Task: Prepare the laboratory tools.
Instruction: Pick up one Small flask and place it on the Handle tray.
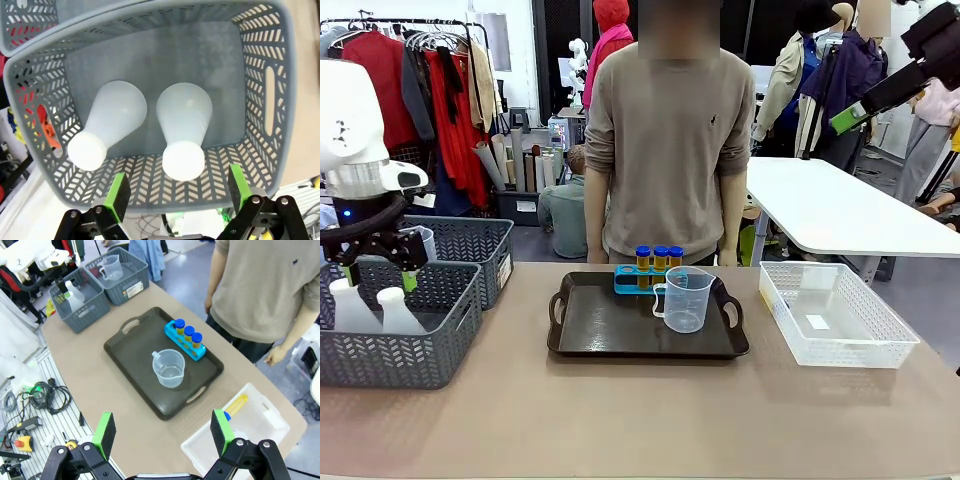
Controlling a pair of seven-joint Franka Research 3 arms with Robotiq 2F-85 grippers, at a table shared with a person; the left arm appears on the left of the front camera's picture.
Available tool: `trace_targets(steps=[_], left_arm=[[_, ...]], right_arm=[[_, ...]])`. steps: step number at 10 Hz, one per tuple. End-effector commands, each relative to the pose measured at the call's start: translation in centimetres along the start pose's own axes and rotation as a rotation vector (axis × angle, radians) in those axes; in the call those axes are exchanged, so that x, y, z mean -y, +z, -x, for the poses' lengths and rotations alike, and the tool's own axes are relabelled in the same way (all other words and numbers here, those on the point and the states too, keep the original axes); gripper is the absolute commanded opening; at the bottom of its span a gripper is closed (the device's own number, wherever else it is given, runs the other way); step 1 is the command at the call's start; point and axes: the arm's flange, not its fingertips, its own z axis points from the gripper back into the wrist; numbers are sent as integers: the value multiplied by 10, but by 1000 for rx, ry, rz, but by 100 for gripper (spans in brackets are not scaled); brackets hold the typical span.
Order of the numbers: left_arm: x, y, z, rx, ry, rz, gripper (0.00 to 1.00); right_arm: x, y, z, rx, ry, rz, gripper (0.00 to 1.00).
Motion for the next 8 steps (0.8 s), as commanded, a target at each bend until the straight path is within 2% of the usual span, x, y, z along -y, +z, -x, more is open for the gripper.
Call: trace_targets(steps=[1, 6, 8], left_arm=[[1, -13, 7, 23, -7, 0, 100], [1, -32, 10, -1, 44, 19, 100], [4, -33, 11, 6, 41, 19, 60]], right_arm=[[0, 0, -2, 23, 7, -17, 100], [0, 0, -2, 23, 7, -17, 100], [0, 0, -2, 23, 7, -17, 100]])
